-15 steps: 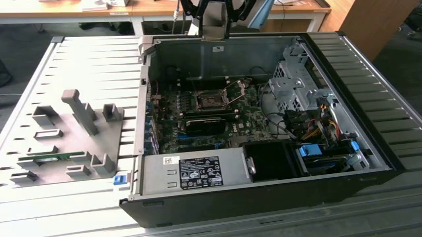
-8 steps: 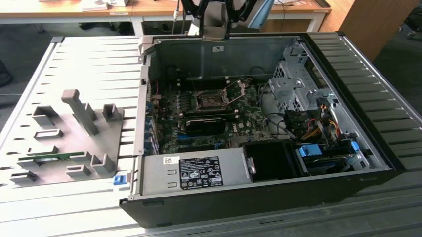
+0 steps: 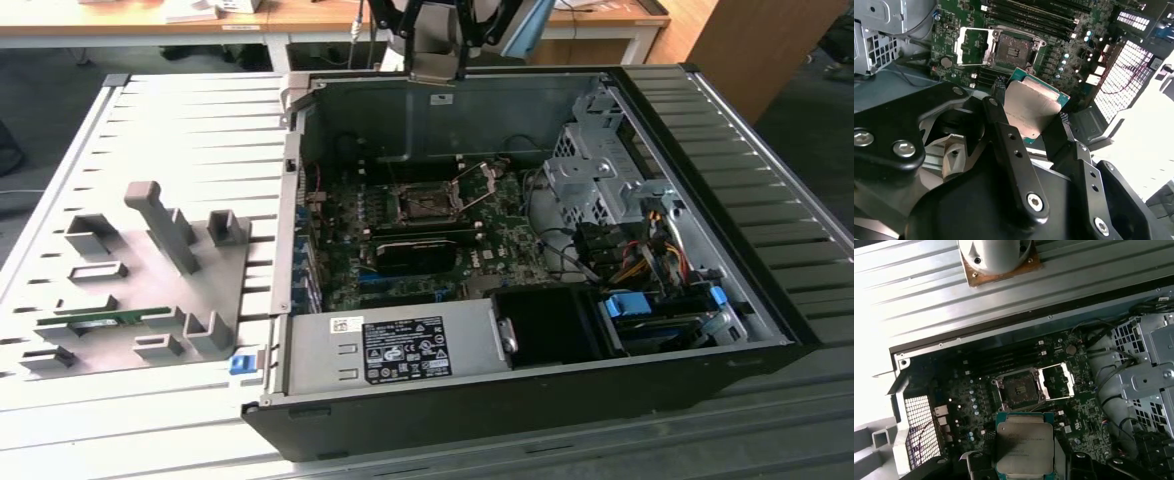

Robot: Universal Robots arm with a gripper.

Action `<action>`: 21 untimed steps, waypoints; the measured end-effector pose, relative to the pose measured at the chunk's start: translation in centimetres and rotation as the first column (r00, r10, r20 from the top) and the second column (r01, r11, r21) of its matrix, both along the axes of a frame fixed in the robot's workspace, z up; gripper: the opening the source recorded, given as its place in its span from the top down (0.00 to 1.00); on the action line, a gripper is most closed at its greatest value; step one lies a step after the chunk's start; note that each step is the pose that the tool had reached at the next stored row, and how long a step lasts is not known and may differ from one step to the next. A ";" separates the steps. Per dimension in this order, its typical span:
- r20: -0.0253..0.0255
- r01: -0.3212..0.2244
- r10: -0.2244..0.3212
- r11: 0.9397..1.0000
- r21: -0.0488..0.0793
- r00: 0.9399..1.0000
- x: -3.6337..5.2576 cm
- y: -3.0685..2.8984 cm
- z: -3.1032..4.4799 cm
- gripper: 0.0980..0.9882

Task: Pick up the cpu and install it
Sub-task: 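Place the cpu into insertion slot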

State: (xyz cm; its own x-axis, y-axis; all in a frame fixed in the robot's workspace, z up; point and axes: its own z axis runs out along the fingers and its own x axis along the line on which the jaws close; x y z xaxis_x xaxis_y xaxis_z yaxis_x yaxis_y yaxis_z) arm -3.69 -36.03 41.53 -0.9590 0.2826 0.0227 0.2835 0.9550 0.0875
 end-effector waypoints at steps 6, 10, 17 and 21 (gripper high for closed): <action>0.000 0.041 -0.041 0.999 -0.001 0.999 0.02 0.00 -0.01 0.50; 0.000 0.065 -0.065 0.998 -0.001 0.998 0.04 0.00 -0.02 0.50; 0.000 0.121 -0.121 0.993 -0.002 0.993 0.05 0.00 -0.03 0.50; 0.000 0.157 -0.157 0.988 -0.002 0.988 0.06 0.00 -0.04 0.50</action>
